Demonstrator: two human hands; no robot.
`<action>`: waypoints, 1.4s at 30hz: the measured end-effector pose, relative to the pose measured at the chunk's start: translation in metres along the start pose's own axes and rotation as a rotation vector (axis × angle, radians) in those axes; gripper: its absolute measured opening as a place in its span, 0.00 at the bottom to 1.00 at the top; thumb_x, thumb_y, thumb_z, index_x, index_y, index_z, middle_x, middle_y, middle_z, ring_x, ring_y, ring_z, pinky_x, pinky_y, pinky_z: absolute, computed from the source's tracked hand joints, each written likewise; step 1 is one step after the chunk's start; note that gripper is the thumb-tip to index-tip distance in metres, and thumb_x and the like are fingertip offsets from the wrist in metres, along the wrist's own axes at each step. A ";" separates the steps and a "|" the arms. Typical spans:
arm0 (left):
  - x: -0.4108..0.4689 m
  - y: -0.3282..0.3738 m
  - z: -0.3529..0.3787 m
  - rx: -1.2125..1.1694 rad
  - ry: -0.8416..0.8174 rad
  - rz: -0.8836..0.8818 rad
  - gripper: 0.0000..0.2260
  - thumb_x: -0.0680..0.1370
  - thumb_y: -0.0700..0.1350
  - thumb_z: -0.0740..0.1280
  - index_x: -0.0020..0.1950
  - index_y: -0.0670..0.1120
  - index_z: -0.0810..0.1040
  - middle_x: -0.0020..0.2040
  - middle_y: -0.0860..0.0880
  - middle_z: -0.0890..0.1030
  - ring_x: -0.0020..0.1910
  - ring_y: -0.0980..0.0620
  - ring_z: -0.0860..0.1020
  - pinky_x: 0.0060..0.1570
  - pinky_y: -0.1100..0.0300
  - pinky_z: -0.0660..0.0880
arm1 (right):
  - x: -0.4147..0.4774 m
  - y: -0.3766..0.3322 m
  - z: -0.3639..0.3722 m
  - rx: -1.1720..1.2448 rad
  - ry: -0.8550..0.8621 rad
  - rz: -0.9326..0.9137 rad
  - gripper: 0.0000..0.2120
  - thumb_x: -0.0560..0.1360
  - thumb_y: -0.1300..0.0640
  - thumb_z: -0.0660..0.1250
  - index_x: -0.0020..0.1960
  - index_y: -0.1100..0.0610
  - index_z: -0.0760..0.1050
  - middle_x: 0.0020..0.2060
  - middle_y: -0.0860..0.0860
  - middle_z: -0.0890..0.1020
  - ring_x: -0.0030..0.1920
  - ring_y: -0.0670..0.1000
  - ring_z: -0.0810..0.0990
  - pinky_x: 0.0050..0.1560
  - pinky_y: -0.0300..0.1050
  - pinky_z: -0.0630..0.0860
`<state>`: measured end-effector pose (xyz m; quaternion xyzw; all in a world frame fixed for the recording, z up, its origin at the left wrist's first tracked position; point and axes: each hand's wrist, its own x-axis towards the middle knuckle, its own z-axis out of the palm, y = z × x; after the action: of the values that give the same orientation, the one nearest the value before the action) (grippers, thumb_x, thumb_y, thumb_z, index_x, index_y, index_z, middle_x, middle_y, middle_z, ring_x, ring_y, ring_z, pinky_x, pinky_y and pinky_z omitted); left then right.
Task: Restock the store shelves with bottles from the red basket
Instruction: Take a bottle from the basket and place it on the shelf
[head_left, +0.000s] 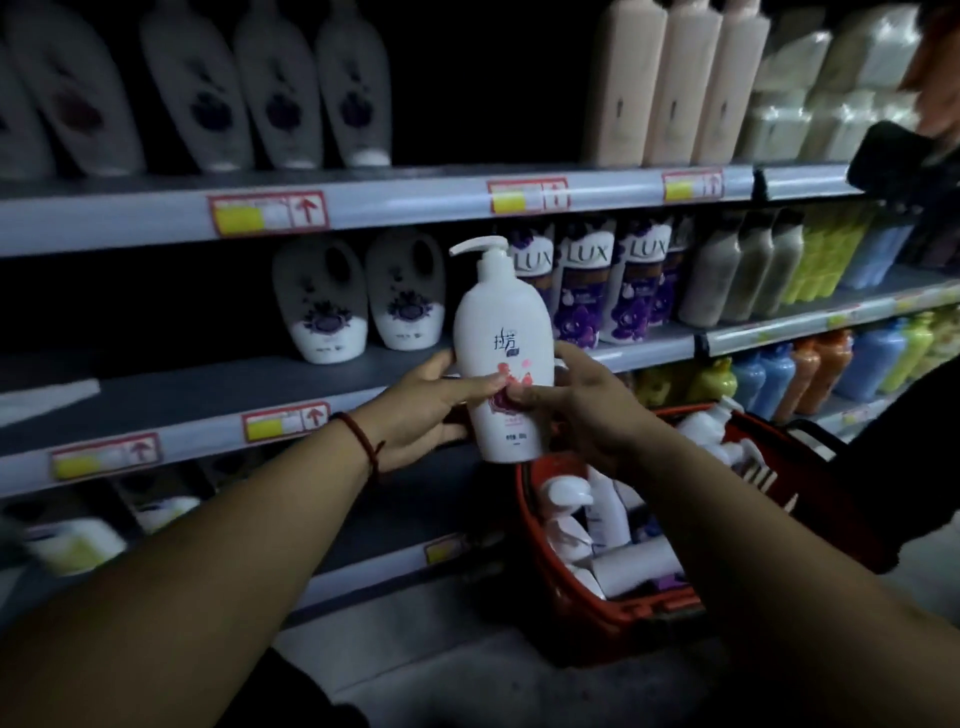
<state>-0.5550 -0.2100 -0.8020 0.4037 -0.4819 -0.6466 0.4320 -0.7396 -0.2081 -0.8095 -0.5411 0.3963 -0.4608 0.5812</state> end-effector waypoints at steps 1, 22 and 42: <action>-0.007 0.010 -0.008 0.028 -0.013 -0.011 0.21 0.77 0.38 0.69 0.68 0.49 0.74 0.61 0.47 0.82 0.60 0.47 0.81 0.58 0.48 0.78 | 0.003 -0.010 0.008 0.002 -0.001 -0.025 0.20 0.72 0.67 0.72 0.62 0.60 0.74 0.54 0.59 0.84 0.53 0.60 0.83 0.46 0.56 0.82; -0.124 0.191 -0.211 0.181 0.354 0.411 0.18 0.70 0.36 0.75 0.60 0.41 0.80 0.53 0.43 0.85 0.53 0.46 0.83 0.51 0.56 0.81 | 0.104 -0.150 0.275 -0.057 -0.300 -0.247 0.15 0.75 0.65 0.69 0.61 0.60 0.73 0.54 0.56 0.84 0.52 0.56 0.84 0.47 0.52 0.81; -0.146 0.309 -0.488 0.497 0.737 0.544 0.18 0.71 0.36 0.76 0.59 0.43 0.79 0.54 0.46 0.83 0.52 0.52 0.82 0.50 0.62 0.80 | 0.282 -0.171 0.554 -0.191 -0.239 -0.372 0.19 0.71 0.64 0.74 0.60 0.61 0.74 0.54 0.58 0.83 0.52 0.57 0.83 0.51 0.53 0.82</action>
<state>-0.0012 -0.2557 -0.5888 0.5552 -0.5244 -0.1922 0.6163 -0.1525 -0.3327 -0.5733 -0.7081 0.2601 -0.4530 0.4751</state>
